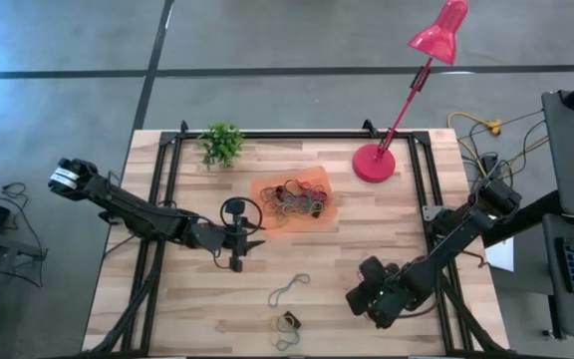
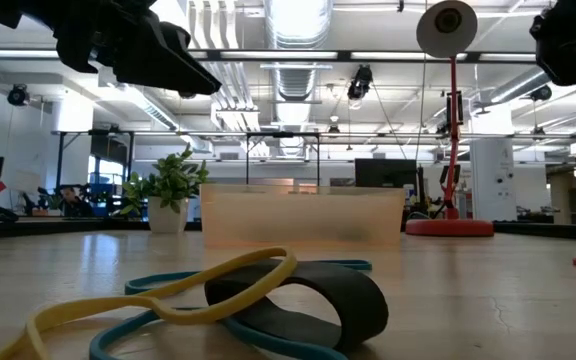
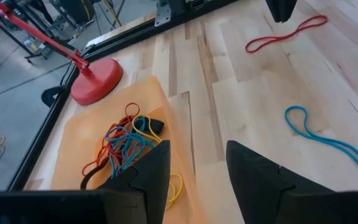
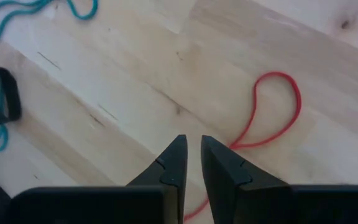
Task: Pick and place rubber bands into bin
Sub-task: Put the red rubber band into the orange bin
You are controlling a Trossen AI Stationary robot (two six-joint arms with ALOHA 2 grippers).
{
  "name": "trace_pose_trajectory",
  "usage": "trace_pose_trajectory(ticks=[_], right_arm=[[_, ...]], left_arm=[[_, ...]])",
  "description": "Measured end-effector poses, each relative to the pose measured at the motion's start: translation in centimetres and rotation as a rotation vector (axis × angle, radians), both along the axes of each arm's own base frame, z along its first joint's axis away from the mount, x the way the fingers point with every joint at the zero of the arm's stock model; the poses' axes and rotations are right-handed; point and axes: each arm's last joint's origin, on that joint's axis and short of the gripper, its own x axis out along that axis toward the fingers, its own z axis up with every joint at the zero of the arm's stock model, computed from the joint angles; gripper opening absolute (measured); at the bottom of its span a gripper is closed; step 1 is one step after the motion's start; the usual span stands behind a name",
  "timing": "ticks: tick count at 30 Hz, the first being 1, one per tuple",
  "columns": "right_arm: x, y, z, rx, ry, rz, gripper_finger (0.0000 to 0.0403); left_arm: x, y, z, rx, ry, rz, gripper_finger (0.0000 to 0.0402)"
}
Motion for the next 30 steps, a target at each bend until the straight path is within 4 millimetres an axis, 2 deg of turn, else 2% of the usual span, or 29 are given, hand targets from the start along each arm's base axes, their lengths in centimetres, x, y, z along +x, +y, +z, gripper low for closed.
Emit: trace_pose_trajectory(ticks=[12, 20, 25, 30], right_arm=[[0.3, 1.4, -3.2, 0.019, 0.165, 0.021, 0.0038], [0.7, 1.8, -3.7, 0.001, 0.179, 0.014, 0.0038], [1.0, 2.1, -3.6, -0.003, 0.162, 0.097, 0.0039], [1.5, 2.6, -3.0, -0.011, 0.147, 0.178, 0.0066]], left_arm=[[0.0, 0.0, 0.0, 0.000, 0.001, 0.000, 0.0141], [0.0, 0.0, 0.1, -0.005, -0.011, 0.001, 0.0141], [0.1, 0.0, 0.1, -0.006, -0.014, 0.001, 0.0141], [0.1, 0.0, 0.1, -0.006, -0.014, 0.000, 0.0141]])
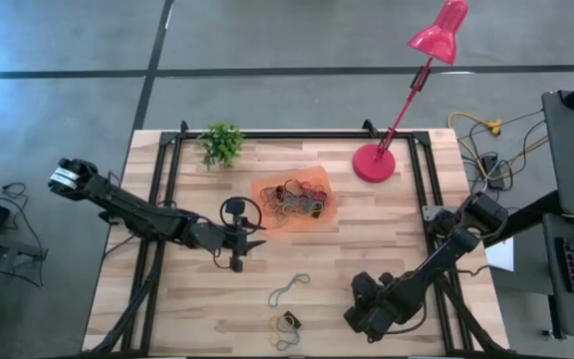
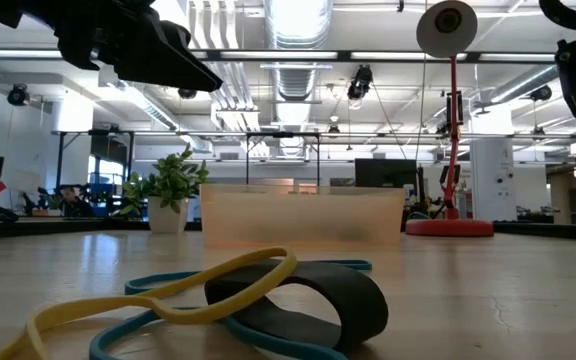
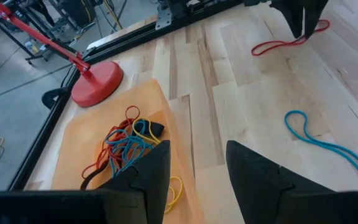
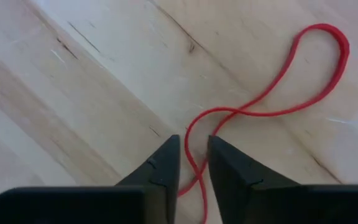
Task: Pick and place rubber bands into bin
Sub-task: Put the red rubber band into the orange bin
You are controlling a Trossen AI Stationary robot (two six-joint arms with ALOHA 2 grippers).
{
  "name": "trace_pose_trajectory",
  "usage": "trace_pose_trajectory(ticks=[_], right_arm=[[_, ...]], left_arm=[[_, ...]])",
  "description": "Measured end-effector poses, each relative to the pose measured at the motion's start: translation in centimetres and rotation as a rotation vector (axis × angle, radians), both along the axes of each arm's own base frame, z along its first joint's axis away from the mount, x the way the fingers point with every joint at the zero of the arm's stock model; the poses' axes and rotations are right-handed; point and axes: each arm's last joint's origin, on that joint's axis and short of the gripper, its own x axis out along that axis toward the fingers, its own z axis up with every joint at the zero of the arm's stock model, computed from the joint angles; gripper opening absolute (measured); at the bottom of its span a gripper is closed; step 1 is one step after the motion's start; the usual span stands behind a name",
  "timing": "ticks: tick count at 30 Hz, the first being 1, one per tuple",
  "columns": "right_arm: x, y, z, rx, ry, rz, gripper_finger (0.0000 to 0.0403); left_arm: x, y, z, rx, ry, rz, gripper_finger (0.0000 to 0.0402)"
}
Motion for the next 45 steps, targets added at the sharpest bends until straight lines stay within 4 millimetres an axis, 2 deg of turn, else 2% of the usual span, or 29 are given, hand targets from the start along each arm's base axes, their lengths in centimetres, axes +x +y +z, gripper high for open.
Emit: trace_pose_trajectory(ticks=[11, 17, 22, 34, 45], right_arm=[[-0.1, -0.1, -0.2, 0.001, 0.005, -0.009, 0.0178], [0.3, -0.3, -1.4, 0.018, 0.069, -0.020, 0.0212], [0.6, -0.1, -2.0, 0.016, 0.121, -0.008, 0.0213], [1.0, 0.2, -2.4, -0.035, 0.221, 0.058, 0.0188], [0.8, 0.1, -2.1, -0.061, 0.279, 0.057, 0.0162]], left_arm=[[0.0, 0.0, 0.0, 0.000, 0.000, 0.000, 0.0141], [0.0, 0.0, 0.0, -0.001, -0.001, 0.000, 0.0141], [0.0, 0.0, 0.0, -0.001, -0.001, 0.000, 0.0141], [0.0, 0.0, 0.0, -0.001, -0.001, 0.000, 0.0141], [0.0, 0.0, 0.0, -0.001, -0.001, -0.001, 0.0141]])
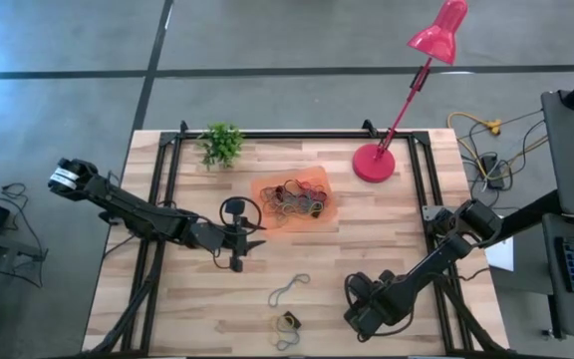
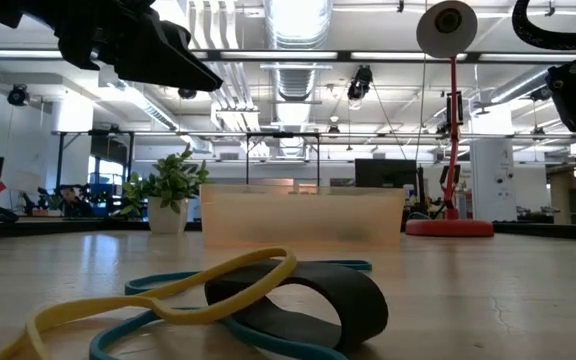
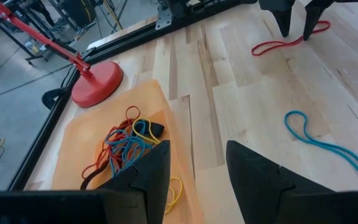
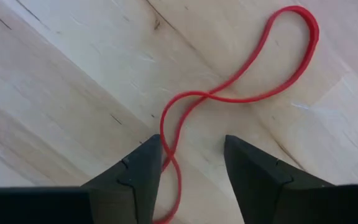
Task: Pick and place rubber bands into bin
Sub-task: Put the red rubber band into the orange bin
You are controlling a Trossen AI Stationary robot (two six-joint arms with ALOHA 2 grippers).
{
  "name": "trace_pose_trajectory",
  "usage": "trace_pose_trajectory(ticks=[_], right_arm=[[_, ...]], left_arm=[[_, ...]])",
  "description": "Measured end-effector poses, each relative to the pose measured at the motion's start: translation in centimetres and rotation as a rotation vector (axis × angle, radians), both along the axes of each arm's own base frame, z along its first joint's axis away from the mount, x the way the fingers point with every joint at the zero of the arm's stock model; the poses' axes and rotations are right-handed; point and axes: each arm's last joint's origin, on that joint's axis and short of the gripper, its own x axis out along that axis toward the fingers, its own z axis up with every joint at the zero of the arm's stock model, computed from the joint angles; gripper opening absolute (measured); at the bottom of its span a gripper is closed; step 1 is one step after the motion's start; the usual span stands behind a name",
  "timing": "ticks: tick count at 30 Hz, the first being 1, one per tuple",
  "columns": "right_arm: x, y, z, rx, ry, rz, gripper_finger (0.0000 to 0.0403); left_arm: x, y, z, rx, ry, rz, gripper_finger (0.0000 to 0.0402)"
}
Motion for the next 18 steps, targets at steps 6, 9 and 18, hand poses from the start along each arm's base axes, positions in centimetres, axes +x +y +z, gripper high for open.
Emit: trace_pose_trajectory(ticks=[6, 9, 18], right_arm=[[-0.02, -0.02, 0.01, -0.004, 0.003, 0.001, 0.0159], [-0.05, -0.05, 0.03, -0.007, 0.006, 0.004, 0.0153], [0.26, -0.08, 0.03, 0.010, 0.002, 0.081, 0.0075]], left_arm=[[0.00, 0.01, 0.00, 0.000, 0.000, 0.001, 0.0141], [0.00, 0.01, 0.00, 0.000, 0.000, 0.001, 0.0141], [0.00, 0.00, -0.01, 0.000, 0.000, 0.000, 0.0141]])
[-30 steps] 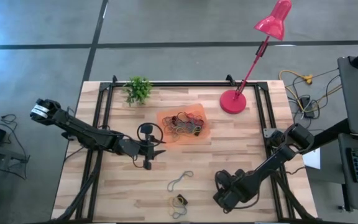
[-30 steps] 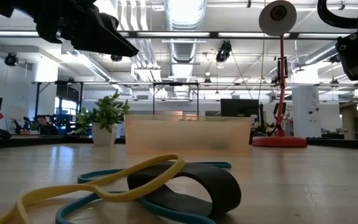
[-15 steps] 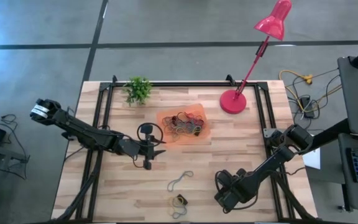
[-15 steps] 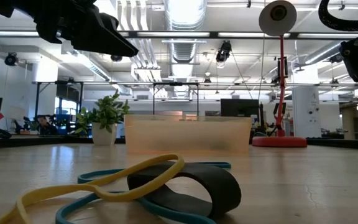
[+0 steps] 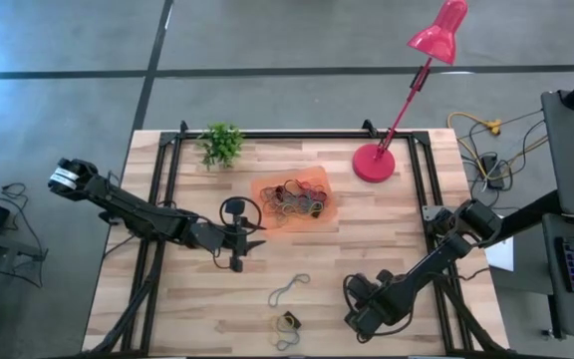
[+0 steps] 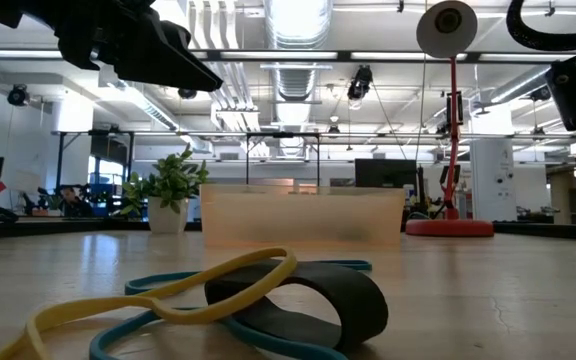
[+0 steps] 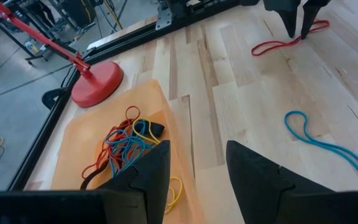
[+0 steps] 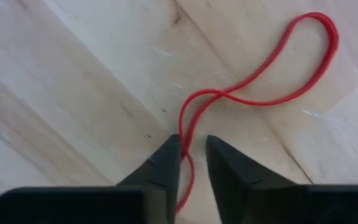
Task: Pick and place rubber bands into bin
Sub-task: Put the red rubber band into the orange bin
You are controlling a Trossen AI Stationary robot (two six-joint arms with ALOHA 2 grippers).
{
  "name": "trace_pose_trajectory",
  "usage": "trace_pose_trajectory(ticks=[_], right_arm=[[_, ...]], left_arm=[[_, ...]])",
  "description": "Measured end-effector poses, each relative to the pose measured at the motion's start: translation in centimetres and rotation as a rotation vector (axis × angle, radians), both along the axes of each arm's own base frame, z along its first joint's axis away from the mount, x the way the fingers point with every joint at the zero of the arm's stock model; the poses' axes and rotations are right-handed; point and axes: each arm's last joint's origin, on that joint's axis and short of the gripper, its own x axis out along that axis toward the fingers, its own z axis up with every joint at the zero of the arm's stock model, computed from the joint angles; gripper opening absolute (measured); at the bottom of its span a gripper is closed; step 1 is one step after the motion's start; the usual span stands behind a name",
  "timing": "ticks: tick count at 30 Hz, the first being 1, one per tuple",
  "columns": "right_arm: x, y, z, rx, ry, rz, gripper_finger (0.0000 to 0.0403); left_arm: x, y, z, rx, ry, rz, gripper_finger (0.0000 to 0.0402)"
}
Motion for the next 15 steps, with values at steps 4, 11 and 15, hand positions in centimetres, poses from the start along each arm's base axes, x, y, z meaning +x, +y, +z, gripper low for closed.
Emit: trace_pose_trajectory(ticks=[4, 11, 15], right_arm=[[0.1, 0.1, 0.0, 0.011, -0.009, 0.024, 0.0019], [0.3, 0.0, 0.2, -0.027, -0.050, 0.037, 0.0008], [0.3, -0.6, 1.3, -0.160, -0.100, 0.058, 0.0008]], left_arm=[[0.0, 0.0, 0.0, 0.000, 0.000, 0.000, 0.0141], [0.0, 0.0, 0.0, 0.000, 0.000, 0.000, 0.0141], [0.0, 0.0, 0.0, 0.000, 0.001, 0.000, 0.0141]])
